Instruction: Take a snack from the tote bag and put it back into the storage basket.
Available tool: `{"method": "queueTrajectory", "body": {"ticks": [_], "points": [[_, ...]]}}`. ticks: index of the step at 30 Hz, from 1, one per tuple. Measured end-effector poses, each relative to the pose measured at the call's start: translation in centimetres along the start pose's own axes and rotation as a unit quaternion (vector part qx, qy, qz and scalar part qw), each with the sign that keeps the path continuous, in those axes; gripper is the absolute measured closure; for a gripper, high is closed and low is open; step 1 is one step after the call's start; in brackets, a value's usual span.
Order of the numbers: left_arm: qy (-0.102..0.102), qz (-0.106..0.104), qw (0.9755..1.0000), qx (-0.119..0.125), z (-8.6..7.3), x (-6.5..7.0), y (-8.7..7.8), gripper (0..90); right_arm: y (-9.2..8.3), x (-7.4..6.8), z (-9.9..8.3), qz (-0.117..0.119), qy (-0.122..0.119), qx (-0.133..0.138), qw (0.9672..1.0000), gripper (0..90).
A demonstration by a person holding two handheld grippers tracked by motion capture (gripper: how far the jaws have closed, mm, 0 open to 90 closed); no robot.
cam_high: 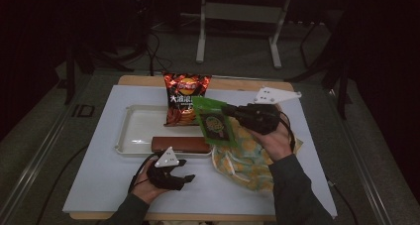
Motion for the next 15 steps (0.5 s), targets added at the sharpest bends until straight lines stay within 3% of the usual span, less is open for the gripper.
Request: {"method": "queueTrajectory", "body": {"ticks": [15], "points": [[0.003,-0.001,1.0000,0.000,-0.1,0.1,0.0,35.7,4.9,0.6,2.0,0.015,0.006,-0.003,0.9999,89.2]]}}
Point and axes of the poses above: each handheld gripper's, and its own axes: y roughly forward along the jaws, z roughly out of its top, x roughly to its right, the point moved 5 cm from there along y, roughly forward along the jaws, and after that the axes turned 15 degrees about -x, right-handed, at the moved point
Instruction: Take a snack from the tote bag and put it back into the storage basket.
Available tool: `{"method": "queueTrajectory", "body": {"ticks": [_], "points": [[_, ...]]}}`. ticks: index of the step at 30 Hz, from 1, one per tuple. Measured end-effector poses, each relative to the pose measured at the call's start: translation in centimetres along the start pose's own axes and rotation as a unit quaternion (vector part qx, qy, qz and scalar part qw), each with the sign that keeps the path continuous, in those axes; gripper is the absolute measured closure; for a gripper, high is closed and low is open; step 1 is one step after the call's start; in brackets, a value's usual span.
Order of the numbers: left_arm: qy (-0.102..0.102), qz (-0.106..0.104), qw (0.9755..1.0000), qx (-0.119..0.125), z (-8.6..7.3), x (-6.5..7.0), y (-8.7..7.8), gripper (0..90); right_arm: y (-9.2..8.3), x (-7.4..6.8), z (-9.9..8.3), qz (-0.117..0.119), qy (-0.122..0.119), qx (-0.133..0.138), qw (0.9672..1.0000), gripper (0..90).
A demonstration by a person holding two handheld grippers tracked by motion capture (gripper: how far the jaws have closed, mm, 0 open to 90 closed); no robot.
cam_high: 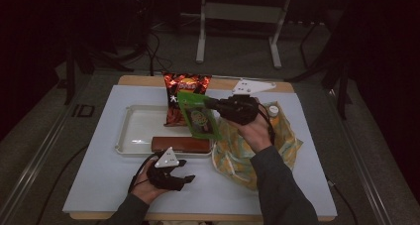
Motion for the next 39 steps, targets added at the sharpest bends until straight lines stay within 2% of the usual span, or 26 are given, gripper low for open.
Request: {"method": "queueTrajectory", "body": {"ticks": [3,9,13,20,28,31,34,38,39], "points": [[0.001,0.000,1.0000,-0.001,0.0,0.0,0.0,35.7,0.8,0.4,0.3,0.003,0.008,0.003,1.0000,89.2],[-0.001,-0.001,1.0000,-0.001,-0.1,0.0,0.0,35.7,2.6,1.1,0.5,-0.001,0.022,-0.009,0.9997,89.2],[-0.001,-0.001,1.0000,0.000,-0.1,0.0,-0.1,35.7,3.5,1.6,0.8,-0.002,0.033,-0.002,0.9995,89.1],[0.001,0.001,1.0000,-0.001,-0.2,0.0,-0.1,35.7,5.8,1.6,0.8,-0.005,0.044,-0.012,0.9989,89.1],[0.002,0.001,1.0000,-0.001,-0.2,0.0,-0.1,35.7,8.7,2.1,0.2,-0.036,0.055,-0.041,0.9970,89.0],[0.001,0.001,1.0000,-0.001,-0.2,0.0,-0.1,35.7,9.5,2.2,-0.1,-0.054,0.052,-0.059,0.9954,88.9],[0.002,0.001,1.0000,-0.001,-0.3,0.0,-0.2,35.7,10.0,2.2,-0.3,-0.063,0.050,-0.066,0.9946,88.6],[0.003,0.001,1.0000,-0.001,-0.3,0.0,-0.2,35.7,10.5,2.1,-0.5,-0.093,0.030,-0.085,0.9916,87.3],[0.003,0.001,1.0000,-0.002,-0.3,0.0,-0.1,35.7,10.7,2.1,-0.5,-0.109,0.022,-0.093,0.9894,87.0]]}}
Point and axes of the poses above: each handheld gripper's, and its own axes: y roughly forward along the jaws, z roughly out of its top, x roughly to its right, the point moved 5 cm from there along y, roughly forward along the jaws, and after that the axes turned 15 degrees about -x, right-handed, at the moved point
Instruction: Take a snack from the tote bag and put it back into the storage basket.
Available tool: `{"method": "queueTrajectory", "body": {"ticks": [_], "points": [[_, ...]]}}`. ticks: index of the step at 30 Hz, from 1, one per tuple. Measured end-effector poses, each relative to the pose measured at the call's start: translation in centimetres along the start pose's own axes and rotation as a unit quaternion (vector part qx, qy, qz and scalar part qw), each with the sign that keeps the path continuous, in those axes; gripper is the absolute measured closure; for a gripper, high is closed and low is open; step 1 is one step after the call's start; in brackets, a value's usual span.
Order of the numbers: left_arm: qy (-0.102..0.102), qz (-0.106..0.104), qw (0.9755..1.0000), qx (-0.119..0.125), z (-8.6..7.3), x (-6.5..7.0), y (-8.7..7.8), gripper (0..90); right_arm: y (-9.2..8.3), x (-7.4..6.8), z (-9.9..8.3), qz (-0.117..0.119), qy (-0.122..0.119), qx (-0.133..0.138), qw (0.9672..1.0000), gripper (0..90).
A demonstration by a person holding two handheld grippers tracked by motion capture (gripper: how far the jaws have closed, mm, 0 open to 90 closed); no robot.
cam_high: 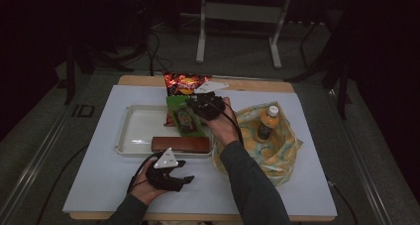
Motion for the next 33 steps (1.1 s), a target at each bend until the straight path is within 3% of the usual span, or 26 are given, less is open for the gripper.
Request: {"method": "queueTrajectory", "body": {"ticks": [4,11,16,24,33], "points": [[0.001,0.000,1.0000,0.000,0.0,0.0,0.0,35.6,0.3,-0.2,0.1,-0.025,-0.009,-0.010,0.9996,86.4],[0.000,-0.001,1.0000,0.001,0.0,0.0,0.0,35.7,0.3,0.5,-0.6,-0.049,0.003,-0.021,0.9986,84.6],[0.000,-0.001,1.0000,-0.001,0.0,0.1,0.0,35.6,0.1,1.1,-1.4,-0.050,0.018,-0.022,0.9983,84.2],[0.000,-0.001,1.0000,-0.001,0.0,0.1,0.1,35.7,-0.2,1.0,-1.5,-0.055,0.013,-0.025,0.9981,83.5],[0.000,-0.002,1.0000,-0.001,0.0,0.1,0.1,35.7,0.7,1.6,-2.0,-0.065,0.025,-0.041,0.9967,82.0]]}}
Point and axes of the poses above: each handheld gripper's, and its own axes: y roughly forward along the jaws, z roughly out of its top, x roughly to its right, the point moved 5 cm from there along y, roughly forward along the jaws, and after that the axes turned 15 degrees about -x, right-handed, at the moved point
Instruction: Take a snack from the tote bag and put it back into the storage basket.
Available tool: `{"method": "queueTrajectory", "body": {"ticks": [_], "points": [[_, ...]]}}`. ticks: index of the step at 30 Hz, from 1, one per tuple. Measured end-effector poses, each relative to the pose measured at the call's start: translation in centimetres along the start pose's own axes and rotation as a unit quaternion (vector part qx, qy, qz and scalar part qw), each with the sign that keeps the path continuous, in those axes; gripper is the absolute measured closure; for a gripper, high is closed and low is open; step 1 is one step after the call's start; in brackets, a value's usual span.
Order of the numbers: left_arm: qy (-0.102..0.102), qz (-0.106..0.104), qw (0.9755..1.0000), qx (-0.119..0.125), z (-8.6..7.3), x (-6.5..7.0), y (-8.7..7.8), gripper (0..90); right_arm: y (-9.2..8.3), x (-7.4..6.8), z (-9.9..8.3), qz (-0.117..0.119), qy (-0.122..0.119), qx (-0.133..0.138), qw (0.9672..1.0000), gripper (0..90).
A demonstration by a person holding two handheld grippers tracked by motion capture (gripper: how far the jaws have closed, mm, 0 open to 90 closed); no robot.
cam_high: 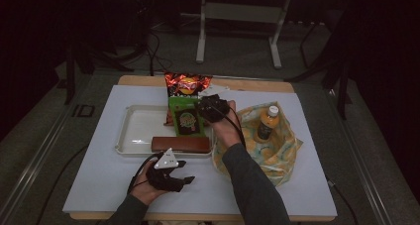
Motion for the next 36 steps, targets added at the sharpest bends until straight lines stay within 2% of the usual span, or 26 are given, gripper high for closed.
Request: {"method": "queueTrajectory", "body": {"ticks": [8,11,14,18,22,25,32,36], "points": [[0.001,0.000,1.0000,-0.001,0.0,0.1,0.1,35.6,0.2,0.2,-0.8,-0.009,0.004,-0.025,0.9996,81.1],[0.002,-0.001,1.0000,-0.002,0.0,0.1,0.1,35.6,0.7,0.3,-1.2,-0.016,0.003,-0.043,0.9989,80.2],[0.001,-0.001,1.0000,-0.001,0.0,0.1,0.2,35.6,1.0,0.5,-1.3,-0.018,0.008,-0.047,0.9987,78.9],[0.000,-0.001,1.0000,0.000,0.0,0.0,0.1,35.7,1.2,0.7,-1.4,-0.036,0.019,-0.051,0.9978,71.5],[-0.001,-0.001,1.0000,0.001,0.0,0.0,0.0,35.7,0.9,0.8,-1.4,-0.039,0.027,-0.045,0.9979,63.7],[0.000,-0.001,1.0000,0.000,0.0,0.0,0.1,35.7,0.5,0.9,-1.5,-0.030,0.030,-0.038,0.9984,60.9],[0.001,-0.001,1.0000,-0.002,0.1,0.0,0.2,35.7,-0.1,1.1,-2.0,-0.006,0.041,-0.026,0.9988,61.5],[0.001,-0.002,1.0000,-0.003,0.1,0.0,0.2,35.6,-0.9,1.0,-2.1,0.013,0.043,-0.012,0.9989,69.7]]}}
Point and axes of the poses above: each handheld gripper's, and its own axes: y roughly forward along the jaws, z roughly out of its top, x roughly to its right, the point moved 5 cm from there along y, roughly forward along the jaws, and after that the axes turned 15 degrees about -x, right-handed, at the moved point
